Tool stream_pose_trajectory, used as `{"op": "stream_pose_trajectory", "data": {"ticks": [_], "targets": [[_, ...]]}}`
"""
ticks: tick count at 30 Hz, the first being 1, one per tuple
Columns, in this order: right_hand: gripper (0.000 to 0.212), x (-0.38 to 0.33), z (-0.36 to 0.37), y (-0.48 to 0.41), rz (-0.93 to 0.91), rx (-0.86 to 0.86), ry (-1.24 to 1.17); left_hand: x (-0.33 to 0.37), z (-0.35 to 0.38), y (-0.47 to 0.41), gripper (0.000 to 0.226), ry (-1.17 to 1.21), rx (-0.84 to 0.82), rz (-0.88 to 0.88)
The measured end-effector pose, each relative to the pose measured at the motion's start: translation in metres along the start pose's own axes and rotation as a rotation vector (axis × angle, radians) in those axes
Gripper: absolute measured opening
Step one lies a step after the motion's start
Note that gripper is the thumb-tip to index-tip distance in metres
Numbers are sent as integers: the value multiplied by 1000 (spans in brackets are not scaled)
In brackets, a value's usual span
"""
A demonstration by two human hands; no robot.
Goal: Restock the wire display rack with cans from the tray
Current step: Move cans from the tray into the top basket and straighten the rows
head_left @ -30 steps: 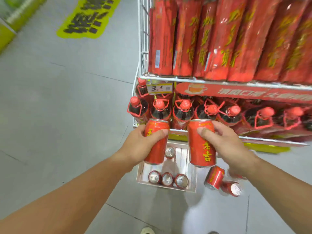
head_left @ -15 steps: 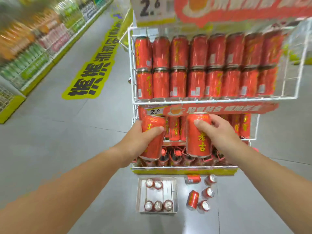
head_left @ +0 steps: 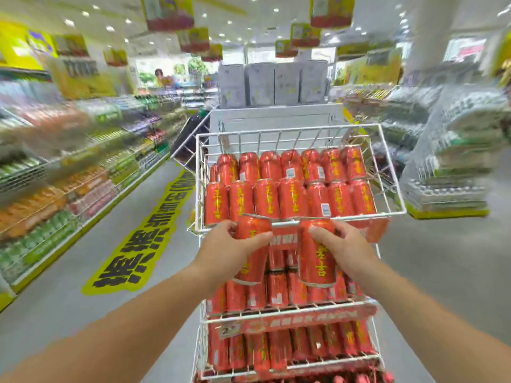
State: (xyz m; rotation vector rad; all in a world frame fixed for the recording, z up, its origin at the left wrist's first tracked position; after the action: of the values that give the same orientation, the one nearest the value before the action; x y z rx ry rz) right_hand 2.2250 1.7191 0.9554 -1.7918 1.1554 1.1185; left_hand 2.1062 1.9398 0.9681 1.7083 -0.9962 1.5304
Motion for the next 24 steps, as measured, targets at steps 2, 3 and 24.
{"op": "stream_pose_trajectory", "data": {"ticks": [2, 3, 24], "targets": [[26, -18, -23, -18, -19, 8, -17, 34, 11, -10, 46, 18, 33, 17], [24, -27, -33, -26, -38, 6, -17, 47, 19, -17, 46, 25, 32, 15], [75, 27, -109, -212, 31, -111, 222, 98, 161, -148, 79, -415, 178, 144]]}}
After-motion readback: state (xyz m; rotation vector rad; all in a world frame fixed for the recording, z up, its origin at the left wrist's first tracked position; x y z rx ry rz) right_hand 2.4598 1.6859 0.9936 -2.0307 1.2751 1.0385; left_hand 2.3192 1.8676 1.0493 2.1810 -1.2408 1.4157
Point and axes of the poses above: each hand's wrist, its own y-axis away from the middle knuckle, its own z-axis out of the palm, x = y × z, the point moved 10 cm from there along -y, towards the middle knuckle, and after that the axes turned 11 degrees about y, right-handed, at the moved point
